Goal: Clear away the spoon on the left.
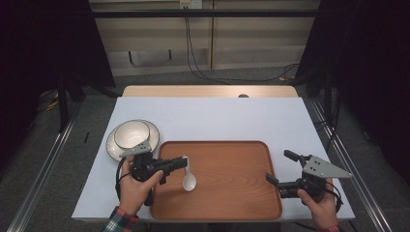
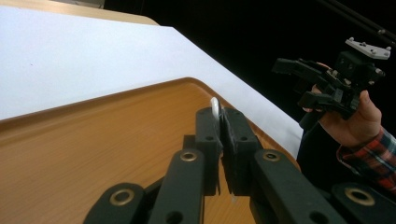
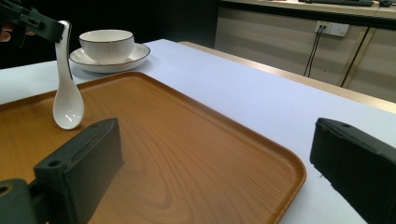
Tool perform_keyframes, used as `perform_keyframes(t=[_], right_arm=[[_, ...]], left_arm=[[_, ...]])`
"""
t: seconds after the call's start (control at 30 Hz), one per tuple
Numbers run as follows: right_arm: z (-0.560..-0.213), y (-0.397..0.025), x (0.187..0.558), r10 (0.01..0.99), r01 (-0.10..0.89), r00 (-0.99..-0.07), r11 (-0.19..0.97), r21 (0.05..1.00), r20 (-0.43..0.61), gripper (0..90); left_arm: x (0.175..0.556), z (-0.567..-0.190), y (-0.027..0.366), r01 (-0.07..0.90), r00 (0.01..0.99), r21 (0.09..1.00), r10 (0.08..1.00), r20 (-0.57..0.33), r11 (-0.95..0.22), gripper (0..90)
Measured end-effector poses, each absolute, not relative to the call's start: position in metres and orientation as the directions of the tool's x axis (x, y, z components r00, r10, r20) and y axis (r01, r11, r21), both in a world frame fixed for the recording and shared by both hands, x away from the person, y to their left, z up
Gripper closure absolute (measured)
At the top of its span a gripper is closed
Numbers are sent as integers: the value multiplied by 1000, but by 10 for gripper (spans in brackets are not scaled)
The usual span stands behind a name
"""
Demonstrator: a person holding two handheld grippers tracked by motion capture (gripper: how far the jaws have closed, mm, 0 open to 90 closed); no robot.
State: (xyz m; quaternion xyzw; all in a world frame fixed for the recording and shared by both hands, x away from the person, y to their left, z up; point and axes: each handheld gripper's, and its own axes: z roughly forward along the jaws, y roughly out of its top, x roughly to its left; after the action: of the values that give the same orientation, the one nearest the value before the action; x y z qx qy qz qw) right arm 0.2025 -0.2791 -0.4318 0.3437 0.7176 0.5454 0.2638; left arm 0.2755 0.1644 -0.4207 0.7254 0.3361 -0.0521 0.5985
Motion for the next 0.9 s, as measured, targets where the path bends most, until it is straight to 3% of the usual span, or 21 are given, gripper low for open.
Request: perform_keyframes(t=[0.5, 0.9], right_arm=[[-432, -279, 202, 776, 205, -631, 174, 963, -6, 19], [-432, -278, 203, 773, 201, -635, 176, 964, -9, 20]], left_arm=[[275, -425, 164, 566, 762, 823, 414, -499, -49, 856], [284, -431, 167, 561, 746, 827, 455, -486, -37, 836]])
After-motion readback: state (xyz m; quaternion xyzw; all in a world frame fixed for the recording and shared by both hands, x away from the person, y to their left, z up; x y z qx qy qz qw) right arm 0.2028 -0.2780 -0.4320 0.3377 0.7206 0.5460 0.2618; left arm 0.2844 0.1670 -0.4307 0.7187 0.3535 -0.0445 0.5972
